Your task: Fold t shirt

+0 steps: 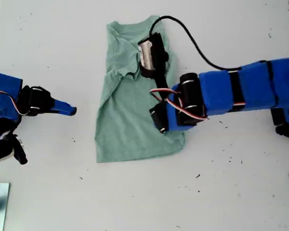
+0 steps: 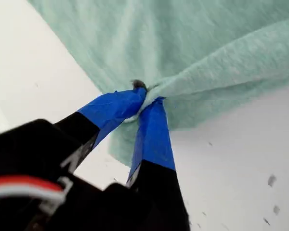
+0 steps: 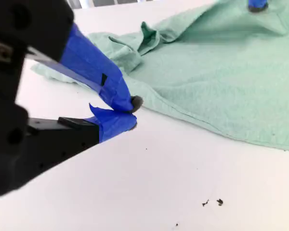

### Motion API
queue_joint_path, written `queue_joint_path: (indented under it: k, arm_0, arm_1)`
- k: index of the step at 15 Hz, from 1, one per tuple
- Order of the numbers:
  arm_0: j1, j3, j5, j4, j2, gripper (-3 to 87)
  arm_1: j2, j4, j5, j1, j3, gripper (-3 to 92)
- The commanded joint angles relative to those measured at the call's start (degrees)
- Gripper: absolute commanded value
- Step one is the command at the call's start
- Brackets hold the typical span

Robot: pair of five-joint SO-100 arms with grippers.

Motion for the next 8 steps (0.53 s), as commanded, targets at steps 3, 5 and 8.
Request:
queue_joint_path:
  k: [3,5,8]
  arm_0:
    - [0.6,1.0,0.4,0.4,0.4,-0.3]
    - [0.7,1.0,0.3,0.4,0.4,-0.3]
    - [0.5,1.0,0.6,0.5,0.9,-0.3]
  arm_1:
    - [-6.9,-14.5,1.5,-3.3,-0.5,14.0]
    - [-13.1,-18.7,1.4,-4.4,-0.8,26.0]
    - [-10.5,-12.2,1.6,-4.7,-3.2,24.8]
